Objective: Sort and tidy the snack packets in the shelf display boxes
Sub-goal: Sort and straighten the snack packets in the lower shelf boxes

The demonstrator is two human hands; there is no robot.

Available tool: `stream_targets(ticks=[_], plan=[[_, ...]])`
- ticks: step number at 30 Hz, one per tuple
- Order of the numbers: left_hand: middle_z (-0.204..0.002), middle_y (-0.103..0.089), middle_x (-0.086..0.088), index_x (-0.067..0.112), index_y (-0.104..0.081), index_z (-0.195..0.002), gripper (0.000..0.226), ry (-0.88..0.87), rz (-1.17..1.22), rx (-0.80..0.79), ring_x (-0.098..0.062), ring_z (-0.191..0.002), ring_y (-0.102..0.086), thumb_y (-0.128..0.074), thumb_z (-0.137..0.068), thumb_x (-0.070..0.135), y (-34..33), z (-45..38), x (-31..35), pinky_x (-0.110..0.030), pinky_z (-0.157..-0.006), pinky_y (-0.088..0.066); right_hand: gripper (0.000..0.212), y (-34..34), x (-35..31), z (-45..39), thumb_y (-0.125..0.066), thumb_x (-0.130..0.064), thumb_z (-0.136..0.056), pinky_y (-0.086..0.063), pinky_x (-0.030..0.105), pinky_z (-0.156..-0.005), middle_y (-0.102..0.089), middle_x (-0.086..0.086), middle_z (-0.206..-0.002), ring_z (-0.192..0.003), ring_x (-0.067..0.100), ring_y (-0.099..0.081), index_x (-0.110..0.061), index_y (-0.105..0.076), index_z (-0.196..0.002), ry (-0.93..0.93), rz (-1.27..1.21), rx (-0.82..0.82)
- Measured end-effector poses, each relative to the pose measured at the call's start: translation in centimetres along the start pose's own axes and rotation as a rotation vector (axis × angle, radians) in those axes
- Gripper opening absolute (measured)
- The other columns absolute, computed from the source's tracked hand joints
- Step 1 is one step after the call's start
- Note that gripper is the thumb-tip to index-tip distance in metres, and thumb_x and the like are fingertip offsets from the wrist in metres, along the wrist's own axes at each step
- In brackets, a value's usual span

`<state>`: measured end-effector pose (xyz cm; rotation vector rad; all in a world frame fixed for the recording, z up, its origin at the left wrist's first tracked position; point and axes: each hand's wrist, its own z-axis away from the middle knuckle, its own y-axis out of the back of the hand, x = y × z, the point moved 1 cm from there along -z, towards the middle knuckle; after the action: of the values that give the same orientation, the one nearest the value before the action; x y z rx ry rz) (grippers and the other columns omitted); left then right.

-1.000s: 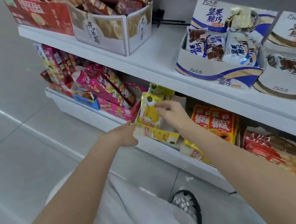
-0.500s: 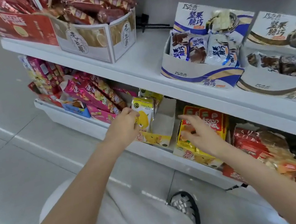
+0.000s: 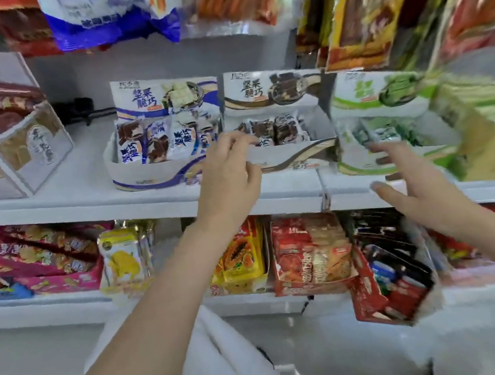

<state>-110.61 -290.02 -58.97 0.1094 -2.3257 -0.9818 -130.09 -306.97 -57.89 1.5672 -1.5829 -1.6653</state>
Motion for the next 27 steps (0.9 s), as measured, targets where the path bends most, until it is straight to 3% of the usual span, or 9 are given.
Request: stream_targets(ticks=[6, 10, 16, 19, 21, 24, 27], plan=[[-0.144, -0.037, -0.001, 0.017, -0.043, -0.135, 0.043, 0.056, -0.146, -0.124, -0.025, -0.131, -0.028, -0.045, -0.092, 0.016, -4.6, -2.9, 3.7, -0.038, -0.107, -0.019, 0.044, 4.6, 6.3, -0.8, -0.054, -0.022, -0.090, -0.038, 0.055, -0.095, -0.045, 0.020, -0.133, -0.116, 0.045, -0.044, -0.012, -0.046, -0.133, -0.021, 0.311, 0.036], [-0.149, -0.030, 0.008, 0.024, -0.037, -0.139, 0.044, -0.041, -0.197, -0.215, -0.015, -0.138, -0.018, -0.039, -0.096, 0.024, -7.5, -4.1, 7.0, -0.034, -0.110, -0.007, 0.049, 4.5, 7.8, -2.0, -0.042, -0.036, -0.094, -0.026, 0.055, -0.106, -0.037, 0.003, -0.144, -0.133, 0.031, -0.029, -0.030, -0.030, -0.142, -0.155, 0.293, -0.063], [-0.146, -0.036, 0.008, 0.024, -0.036, -0.140, 0.043, -0.144, -0.192, -0.329, -0.012, -0.135, -0.025, -0.037, -0.097, 0.028, -9.6, -5.0, 10.0, -0.028, -0.109, -0.004, 0.042, 3.9, 8.1, -2.9, -0.042, -0.044, -0.093, -0.023, 0.058, -0.106, -0.051, -0.002, -0.127, -0.131, 0.023, -0.029, -0.028, -0.044, -0.132, -0.159, 0.209, -0.175], [-0.143, -0.040, 0.006, 0.023, -0.032, -0.141, 0.044, -0.151, -0.196, -0.357, -0.013, -0.130, -0.035, -0.035, -0.098, 0.027, -10.3, -5.2, 11.0, -0.027, -0.109, -0.005, 0.043, 5.6, 8.1, -2.6, -0.047, -0.040, -0.092, -0.028, 0.051, -0.106, -0.051, 0.000, -0.127, -0.128, 0.024, -0.035, -0.025, -0.046, -0.132, -0.089, 0.174, -0.093], [-0.140, -0.042, 0.003, 0.022, -0.031, -0.142, 0.044, -0.148, -0.158, -0.369, -0.016, -0.126, -0.039, -0.036, -0.097, 0.023, -10.5, -5.6, 11.7, -0.030, -0.109, -0.011, 0.041, 7.2, 8.4, -1.6, -0.051, -0.033, -0.091, -0.032, 0.039, -0.101, -0.054, 0.003, -0.125, -0.121, 0.026, -0.041, -0.019, -0.050, -0.130, -0.031, 0.159, 0.021], [-0.140, -0.041, -0.001, 0.020, -0.034, -0.140, 0.045, -0.187, -0.121, -0.403, -0.022, -0.127, -0.037, -0.038, -0.096, 0.016, -11.3, -5.5, 12.8, -0.035, -0.106, -0.023, 0.036, 9.2, 9.5, 0.5, -0.056, -0.023, -0.090, -0.027, 0.021, -0.079, -0.057, 0.006, -0.111, -0.105, 0.025, -0.047, -0.012, -0.054, -0.125, 0.018, 0.122, 0.110], [-0.143, -0.035, 0.001, 0.021, -0.041, -0.136, 0.043, -0.253, -0.148, -0.450, -0.023, -0.129, -0.031, -0.039, -0.094, 0.015, -12.5, -4.9, 14.2, -0.036, -0.107, -0.023, 0.035, 10.3, 11.1, 2.6, -0.057, -0.013, -0.089, -0.030, 0.016, -0.080, -0.059, 0.007, -0.109, -0.102, 0.024, -0.051, -0.010, -0.054, -0.123, 0.041, 0.149, 0.102]])
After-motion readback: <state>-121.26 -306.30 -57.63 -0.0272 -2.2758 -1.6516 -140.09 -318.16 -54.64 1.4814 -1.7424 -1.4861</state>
